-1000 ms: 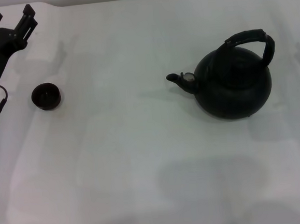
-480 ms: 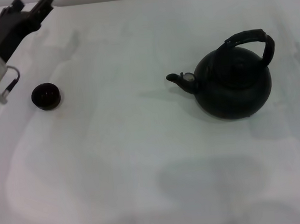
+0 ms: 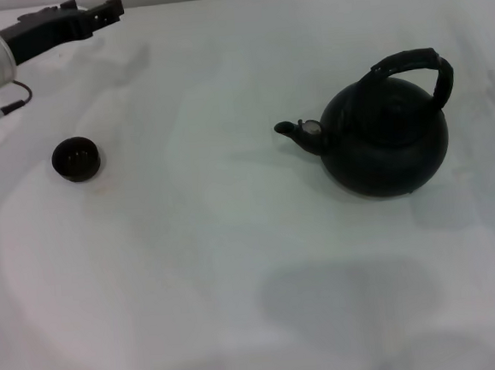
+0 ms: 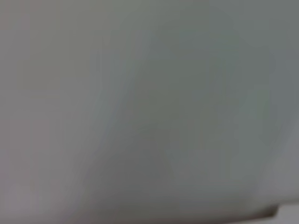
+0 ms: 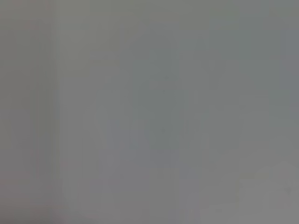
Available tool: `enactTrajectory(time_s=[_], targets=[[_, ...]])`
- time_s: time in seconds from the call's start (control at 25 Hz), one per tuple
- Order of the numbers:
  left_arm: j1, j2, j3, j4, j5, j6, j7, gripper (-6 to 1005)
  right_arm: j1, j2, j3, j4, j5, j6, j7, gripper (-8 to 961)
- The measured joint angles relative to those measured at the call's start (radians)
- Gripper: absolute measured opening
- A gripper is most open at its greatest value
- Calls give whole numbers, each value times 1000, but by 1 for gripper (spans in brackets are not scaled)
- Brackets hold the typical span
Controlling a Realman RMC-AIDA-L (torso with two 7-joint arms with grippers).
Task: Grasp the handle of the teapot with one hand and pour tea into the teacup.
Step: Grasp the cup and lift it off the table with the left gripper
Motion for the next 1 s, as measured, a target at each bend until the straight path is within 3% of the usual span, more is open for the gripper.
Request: enactTrajectory(time_s=[0.36, 0.56, 0.72, 0.96, 1.0], targets=[[4, 71, -49, 194, 518, -22, -358, 859, 2, 2, 0, -4, 0, 9, 0, 869], [22, 73, -204, 292, 756, 61, -501, 854, 6, 2, 0, -6, 0, 21, 0, 868], [23, 58, -307, 364, 1028, 93, -681, 851, 7, 2, -1, -8, 0, 24, 0, 868], [34, -10, -467, 490, 1346, 187, -832, 846, 8, 3, -2, -10, 0, 24, 0, 867], [36, -30, -493, 521, 1440, 200, -885, 845, 8, 3, -2, -10, 0, 25, 0, 867]])
